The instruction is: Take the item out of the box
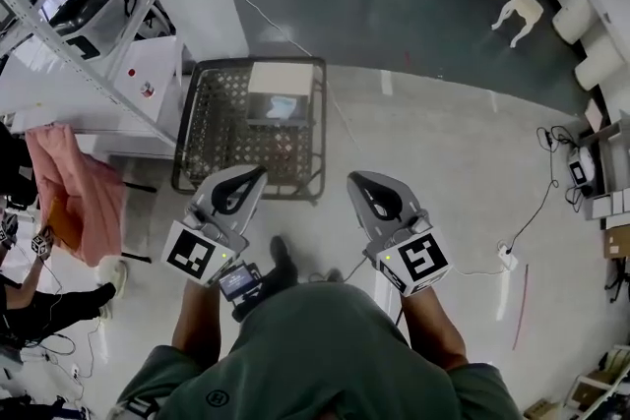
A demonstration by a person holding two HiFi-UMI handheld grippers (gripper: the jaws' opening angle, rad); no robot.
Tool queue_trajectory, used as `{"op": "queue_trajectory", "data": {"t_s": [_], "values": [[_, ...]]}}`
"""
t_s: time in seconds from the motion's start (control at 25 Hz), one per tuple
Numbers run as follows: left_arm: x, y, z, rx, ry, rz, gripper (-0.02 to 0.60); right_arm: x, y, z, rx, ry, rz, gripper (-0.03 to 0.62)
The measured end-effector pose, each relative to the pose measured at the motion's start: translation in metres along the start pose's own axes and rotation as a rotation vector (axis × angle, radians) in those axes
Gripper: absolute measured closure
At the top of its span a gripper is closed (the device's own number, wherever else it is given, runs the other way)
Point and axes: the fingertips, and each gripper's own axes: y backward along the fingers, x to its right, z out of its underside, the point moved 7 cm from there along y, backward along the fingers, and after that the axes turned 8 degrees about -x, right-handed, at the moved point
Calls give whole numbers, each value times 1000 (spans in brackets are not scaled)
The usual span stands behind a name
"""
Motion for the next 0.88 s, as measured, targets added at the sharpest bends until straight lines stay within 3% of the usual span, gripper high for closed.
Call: {"op": "queue_trajectory", "data": {"t_s": [0.44,0.88], "values": [[-130,-20,18,39,25,119,580,3,-110,-31,-45,-16,125,589],[-195,-31,40,50,60,144,580,7,-179,-49,-70,2,134,589]]}}
